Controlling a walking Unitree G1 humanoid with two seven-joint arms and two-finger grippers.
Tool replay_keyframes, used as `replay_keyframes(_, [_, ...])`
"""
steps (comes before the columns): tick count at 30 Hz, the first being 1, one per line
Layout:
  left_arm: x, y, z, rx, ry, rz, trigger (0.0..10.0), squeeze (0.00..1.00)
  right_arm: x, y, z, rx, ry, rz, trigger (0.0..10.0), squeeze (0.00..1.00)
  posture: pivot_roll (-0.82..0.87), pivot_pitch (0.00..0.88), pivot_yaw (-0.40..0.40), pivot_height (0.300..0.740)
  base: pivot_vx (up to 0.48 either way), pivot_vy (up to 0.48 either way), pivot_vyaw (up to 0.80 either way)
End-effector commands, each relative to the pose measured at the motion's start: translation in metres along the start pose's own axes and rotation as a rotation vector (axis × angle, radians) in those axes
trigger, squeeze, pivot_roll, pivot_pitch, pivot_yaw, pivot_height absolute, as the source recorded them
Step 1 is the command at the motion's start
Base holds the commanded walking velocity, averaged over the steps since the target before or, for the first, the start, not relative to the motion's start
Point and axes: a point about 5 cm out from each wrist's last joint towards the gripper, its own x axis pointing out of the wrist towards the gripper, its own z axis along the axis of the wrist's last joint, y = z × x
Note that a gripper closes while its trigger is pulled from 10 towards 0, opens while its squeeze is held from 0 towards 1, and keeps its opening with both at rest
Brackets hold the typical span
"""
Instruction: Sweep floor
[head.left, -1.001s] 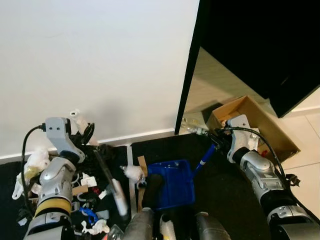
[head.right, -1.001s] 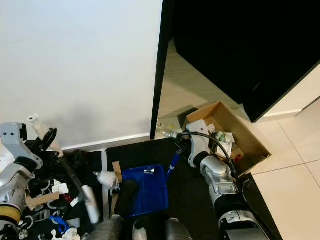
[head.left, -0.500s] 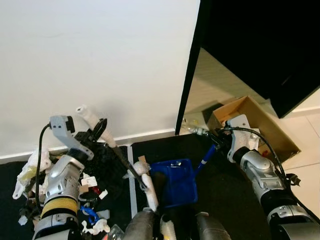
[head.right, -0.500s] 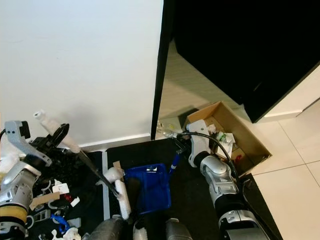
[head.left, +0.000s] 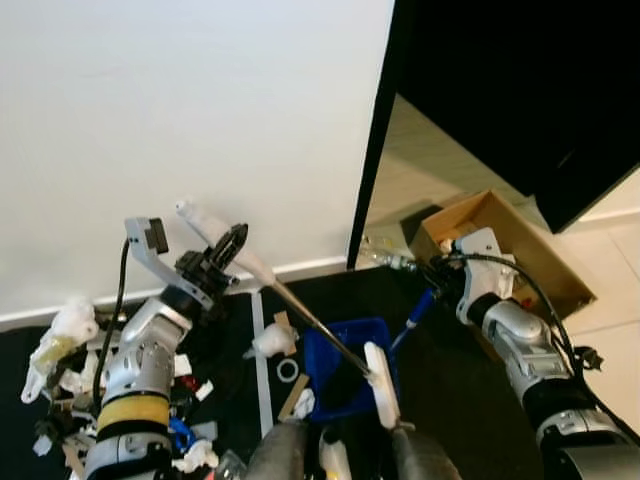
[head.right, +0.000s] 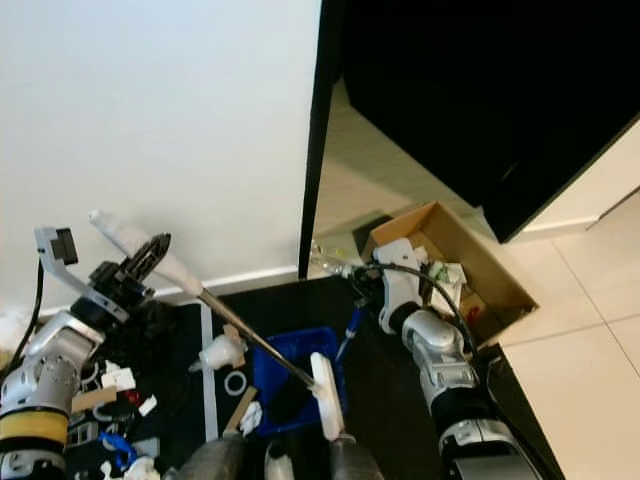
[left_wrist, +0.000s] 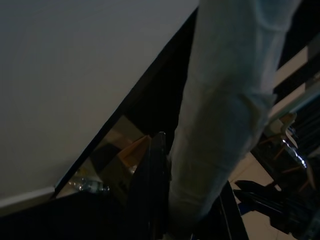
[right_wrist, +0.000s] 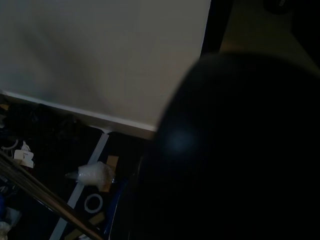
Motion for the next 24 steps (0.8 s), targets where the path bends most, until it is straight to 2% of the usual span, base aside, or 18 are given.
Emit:
replay_keyframes(1, [-0.005,-0.002,0.015,0.009,-0.034,-0.014,10.0,0.00,-0.004,0.003,-0.014,0.031,0.047,0.006,10.0,0.00,0.17,0.230,-0.010,0.740,0.000,0.000,0.00])
replay_keyframes(3, [-0.006,-0.005,0.031,0.041,-0.053,-0.025,10.0,0.00,-0.005,0.003,-0.014,0.034,0.048,0.003,10.0,0.00,0.17,0.229,-0.009,0.740,0.000,0.000,0.00])
replay_keyframes(4, [-0.006,-0.005,0.031,0.041,-0.053,-0.025,10.0,0.00,-0.005,0.003,-0.014,0.034,0.048,0.003,10.0,0.00,0.17,0.229,-0.009,0.740,0.000,0.000,0.00])
replay_keyframes(5, [-0.007,-0.009,0.047,0.075,-0.078,-0.039,10.0,0.00,-0.005,0.003,-0.015,0.038,0.047,0.000,10.0,0.00,0.18,0.227,-0.006,0.740,0.000,0.000,0.00])
replay_keyframes(9, [-0.007,-0.012,0.065,0.100,-0.111,-0.038,10.0,0.00,-0.005,0.004,-0.016,0.045,0.047,-0.003,10.0,0.00,0.18,0.225,-0.005,0.740,0.000,0.000,0.00])
replay_keyframes(10, [-0.008,-0.007,0.087,0.168,-0.139,0.021,10.0,0.00,-0.005,0.004,-0.017,0.069,0.042,-0.013,10.0,0.00,0.19,0.219,-0.005,0.740,0.000,0.000,0.00])
replay_keyframes(12, [-0.008,-0.005,0.092,0.192,-0.138,0.053,10.0,0.00,-0.005,0.005,-0.017,0.078,0.039,-0.018,10.0,0.00,0.19,0.219,-0.005,0.740,0.000,0.000,0.00])
replay_keyframes(13, [-0.011,0.002,0.098,0.293,-0.124,0.141,10.0,0.00,-0.006,0.004,-0.016,0.095,0.028,-0.031,10.0,0.00,0.20,0.213,-0.003,0.740,0.000,0.000,0.00])
replay_keyframes(14, [-0.014,0.009,0.096,0.314,-0.072,0.220,10.0,0.00,-0.006,0.003,-0.015,0.108,0.015,-0.040,10.0,0.00,0.20,0.207,-0.001,0.740,0.000,0.000,0.00])
replay_keyframes(15, [-0.014,0.009,0.096,0.314,-0.072,0.220,10.0,0.00,-0.006,0.003,-0.015,0.108,0.015,-0.040,10.0,0.00,0.20,0.207,-0.001,0.740,0.000,0.000,0.00])
replay_keyframes(16, [-0.016,0.013,0.093,0.324,-0.033,0.275,10.0,0.00,-0.007,0.003,-0.014,0.116,0.006,-0.046,10.0,0.00,0.20,0.205,0.000,0.740,0.000,0.000,0.00])
replay_keyframes(18, [-0.025,0.025,0.077,0.357,0.092,0.453,10.0,0.00,-0.009,-0.002,-0.003,0.189,-0.063,-0.077,10.0,0.00,0.19,0.197,0.003,0.740,0.000,0.000,0.00])
replay_keyframes(19, [-0.025,0.025,0.077,0.357,0.092,0.453,10.0,0.00,-0.009,-0.002,-0.003,0.189,-0.063,-0.077,10.0,0.00,0.19,0.197,0.003,0.740,0.000,0.000,0.00])
replay_keyframes(20, [-0.028,0.028,0.064,0.436,0.180,0.563,10.0,0.00,-0.011,-0.005,0.007,0.251,-0.127,-0.105,10.0,0.00,0.19,0.194,0.004,0.740,0.000,0.000,0.00])
replay_keyframes(21, [-0.028,0.028,0.064,0.436,0.180,0.563,10.0,0.00,-0.011,-0.005,0.007,0.251,-0.127,-0.105,10.0,0.00,0.19,0.194,0.004,0.740,0.000,0.000,0.00])
replay_keyframes(22, [-0.026,0.027,0.056,0.475,0.228,0.592,10.0,0.00,-0.012,-0.007,0.012,0.267,-0.158,-0.121,10.0,0.00,0.19,0.190,0.005,0.740,0.000,0.000,0.00])
replay_keyframes(23, [-0.020,0.024,0.044,0.470,0.266,0.620,10.0,0.00,-0.014,-0.009,0.019,0.300,-0.202,-0.152,10.0,0.00,0.18,0.184,0.007,0.740,0.000,0.000,0.00])
replay_keyframes(24, [-0.020,0.024,0.044,0.470,0.266,0.620,10.0,0.00,-0.014,-0.009,0.019,0.300,-0.202,-0.152,10.0,0.00,0.18,0.184,0.007,0.740,0.000,0.000,0.00])
